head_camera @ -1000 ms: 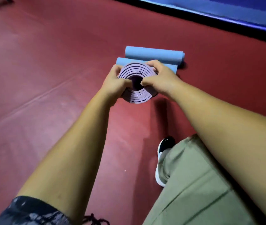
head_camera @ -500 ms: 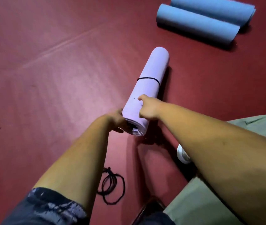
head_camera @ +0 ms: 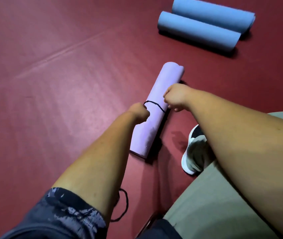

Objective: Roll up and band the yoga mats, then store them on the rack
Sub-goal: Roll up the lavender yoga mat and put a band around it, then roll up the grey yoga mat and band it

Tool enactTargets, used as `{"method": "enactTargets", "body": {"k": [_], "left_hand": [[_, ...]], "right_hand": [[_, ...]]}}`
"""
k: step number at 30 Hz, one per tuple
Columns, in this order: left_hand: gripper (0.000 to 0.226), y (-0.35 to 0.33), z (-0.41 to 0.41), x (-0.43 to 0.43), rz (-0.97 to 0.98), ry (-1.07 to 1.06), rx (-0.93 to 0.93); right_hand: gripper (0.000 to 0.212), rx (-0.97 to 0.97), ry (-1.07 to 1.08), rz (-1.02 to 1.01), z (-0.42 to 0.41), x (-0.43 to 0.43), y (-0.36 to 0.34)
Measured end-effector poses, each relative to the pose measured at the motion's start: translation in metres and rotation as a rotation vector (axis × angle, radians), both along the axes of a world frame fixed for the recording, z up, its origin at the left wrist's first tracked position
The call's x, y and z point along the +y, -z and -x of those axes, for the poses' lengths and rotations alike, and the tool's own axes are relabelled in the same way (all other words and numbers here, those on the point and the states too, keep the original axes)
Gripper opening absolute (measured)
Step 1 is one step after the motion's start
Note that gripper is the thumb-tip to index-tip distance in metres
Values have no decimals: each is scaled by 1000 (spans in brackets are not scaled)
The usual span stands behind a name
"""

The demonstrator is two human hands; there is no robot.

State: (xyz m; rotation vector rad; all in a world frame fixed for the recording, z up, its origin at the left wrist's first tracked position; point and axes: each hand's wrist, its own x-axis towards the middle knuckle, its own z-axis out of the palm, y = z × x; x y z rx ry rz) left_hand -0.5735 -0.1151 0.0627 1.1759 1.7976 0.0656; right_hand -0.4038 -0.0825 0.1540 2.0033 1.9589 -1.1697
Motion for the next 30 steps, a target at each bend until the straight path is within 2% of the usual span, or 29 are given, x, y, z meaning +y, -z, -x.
{"method": "enactTargets", "body": {"k": [2,7,9,14,16,23,30], "left_hand": [[24,-34,-27,10,-61,14,-85],[14,-105,-99,29,-176,130,-202],[11,-133,-135,32,-257,184,-223],[21,-219,-250,13,-389,352,-328],[23,-251,-301,-3,-439,442,-358],[23,-297,-479,-84,-453,854,-358],[26,-264,-644,-176,-288,1221,-265]], "right_hand": [[33,124,228,-25,-14,-2,-22],[32,148,346,-141,-85,-8,-87],[29,115,399,-190,-126,-15,-115],[11,45,604,-347,-247,-61,-174],[21,-9,680,-357,-299,-86,-187],[29,1,1018,-385,-476,-220,-177],[27,104,1392,-332,-611,-367,-111]]}}
